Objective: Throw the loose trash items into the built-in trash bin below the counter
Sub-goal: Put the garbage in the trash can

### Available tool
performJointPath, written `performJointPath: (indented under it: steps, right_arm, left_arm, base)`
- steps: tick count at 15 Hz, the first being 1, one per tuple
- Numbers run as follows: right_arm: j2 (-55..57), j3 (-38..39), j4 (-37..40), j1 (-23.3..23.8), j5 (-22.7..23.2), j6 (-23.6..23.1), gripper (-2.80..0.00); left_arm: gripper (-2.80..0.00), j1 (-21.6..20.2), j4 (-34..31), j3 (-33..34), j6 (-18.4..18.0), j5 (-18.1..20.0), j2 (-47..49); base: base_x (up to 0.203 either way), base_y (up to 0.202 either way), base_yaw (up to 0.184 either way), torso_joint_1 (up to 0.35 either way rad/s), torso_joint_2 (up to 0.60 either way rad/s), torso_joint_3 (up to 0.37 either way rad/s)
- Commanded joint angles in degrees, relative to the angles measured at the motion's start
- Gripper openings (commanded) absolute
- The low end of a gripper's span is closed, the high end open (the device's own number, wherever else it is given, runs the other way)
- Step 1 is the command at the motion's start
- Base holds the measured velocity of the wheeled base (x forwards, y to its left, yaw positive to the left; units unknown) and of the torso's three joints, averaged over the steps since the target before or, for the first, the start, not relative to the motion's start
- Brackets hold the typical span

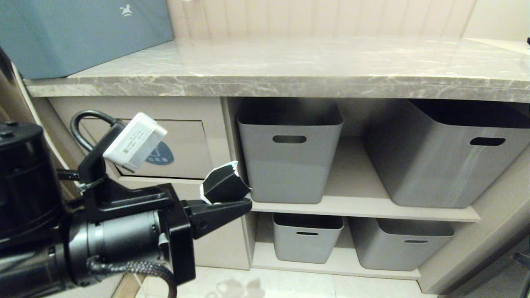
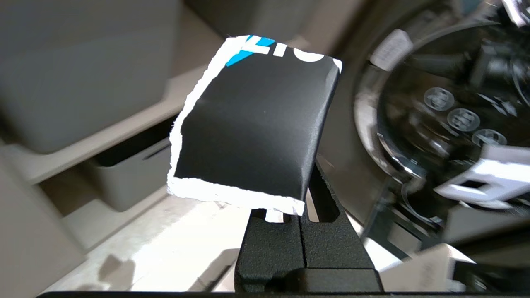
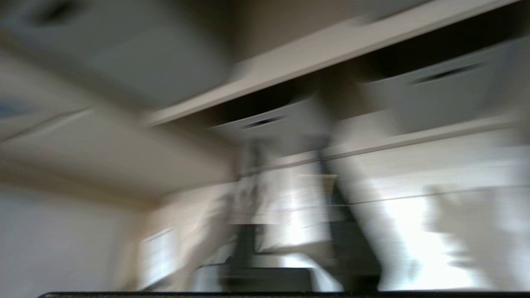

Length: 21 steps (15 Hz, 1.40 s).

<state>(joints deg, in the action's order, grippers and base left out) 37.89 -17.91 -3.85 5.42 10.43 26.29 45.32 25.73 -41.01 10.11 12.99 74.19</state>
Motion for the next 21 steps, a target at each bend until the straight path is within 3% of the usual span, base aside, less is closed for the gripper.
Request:
performJointPath:
  steps: [1, 4, 8, 10, 13, 15, 17, 21]
  right_arm:
    - [-2.9, 2.7, 0.2, 0.0, -11.5, -2.7, -2.8]
    - [-10.3, 7.9, 0.3, -0.3, -11.1, -6.9, -2.8]
    - [-18.4, 17.9, -2.4, 0.3, -10.7, -22.5, -2.8]
    - [-22.0, 18.0, 0.2, 0.6, -10.7, -25.4, -2.8]
    - [-21.6, 17.4, 5.6, 0.6, -10.7, -28.5, -2.8]
    - [-21.7, 17.4, 5.5, 0.2, -10.6, -28.8, -2.8]
    - [-21.9, 17.5, 5.3, -1.3, -10.4, -29.5, -2.8]
    - [-21.9, 18.0, -6.6, -1.3, -10.6, -28.9, -2.8]
  left_arm:
    - [-2.8, -1.4, 0.2, 0.0, 0.1, -0.2, 0.3]
    - [-2.8, -2.1, 0.1, 0.3, -0.2, -3.9, 0.2]
    - [-2.8, -2.2, -0.4, 0.1, -0.3, -7.3, -3.2]
    - [-2.8, -2.3, -0.4, 0.9, -0.1, -11.4, -4.9]
    - [-2.8, -3.6, -0.4, 6.2, 0.0, -14.5, -8.0]
    - [-2.8, -6.9, -0.3, 11.8, 0.0, -16.3, -10.6]
    - [-2.8, -13.2, -0.4, 16.3, 0.1, -16.8, -14.2]
    - [-2.8, -27.1, -0.4, 20.8, 0.7, -14.1, -17.8]
  base:
    - [0.0, 0.0, 0.0, 0.0, 0.0, 0.0]
    - [0.0, 0.0, 0.0, 0.0, 0.0, 0.0]
    - [0.0, 0.0, 0.0, 0.0, 0.0, 0.0]
    - [0.0, 0.0, 0.0, 0.0, 0.0, 0.0]
    - [0.0, 0.0, 0.0, 0.0, 0.0, 0.0]
    - [0.0, 0.0, 0.0, 0.0, 0.0, 0.0]
    - [0.0, 0.0, 0.0, 0.0, 0.0, 0.0]
    - [0.0, 0.0, 0.0, 0.0, 0.0, 0.0]
